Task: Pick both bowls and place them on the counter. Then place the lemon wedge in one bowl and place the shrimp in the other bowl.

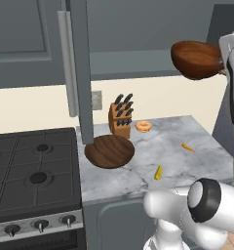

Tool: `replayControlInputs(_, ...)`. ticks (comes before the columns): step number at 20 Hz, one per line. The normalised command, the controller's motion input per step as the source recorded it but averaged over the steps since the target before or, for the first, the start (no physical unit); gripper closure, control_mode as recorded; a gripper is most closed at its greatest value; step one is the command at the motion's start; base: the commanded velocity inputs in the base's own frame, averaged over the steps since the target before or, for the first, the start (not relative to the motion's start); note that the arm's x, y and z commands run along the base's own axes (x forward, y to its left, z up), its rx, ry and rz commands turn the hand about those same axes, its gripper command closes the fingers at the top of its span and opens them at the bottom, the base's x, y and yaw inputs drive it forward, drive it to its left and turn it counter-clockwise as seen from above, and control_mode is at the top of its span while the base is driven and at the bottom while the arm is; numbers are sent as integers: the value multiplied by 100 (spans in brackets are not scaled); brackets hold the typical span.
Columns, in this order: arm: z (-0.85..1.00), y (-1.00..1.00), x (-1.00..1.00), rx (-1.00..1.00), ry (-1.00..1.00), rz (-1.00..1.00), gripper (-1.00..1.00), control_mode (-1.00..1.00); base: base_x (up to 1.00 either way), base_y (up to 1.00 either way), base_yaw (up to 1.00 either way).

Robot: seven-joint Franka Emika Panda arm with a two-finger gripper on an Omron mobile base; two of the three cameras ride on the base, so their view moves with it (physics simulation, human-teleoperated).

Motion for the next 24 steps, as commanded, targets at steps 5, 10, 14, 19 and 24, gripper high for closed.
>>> replayControlInputs(5,-2,9,-75,0,0,0,100,-100,0,0,0)
replayControlInputs(10,0,7,-76,0,1,0,100,-100,0,0,0)
replayControlInputs(14,0,8,-73,0,1,0,100,-100,0,0,0)
replayControlInputs(19,-4,7,-67,0,7,0,100,-100,0,0,0)
replayControlInputs(24,-40,27,-14,0,22,-2,100,-100,0,0,0)
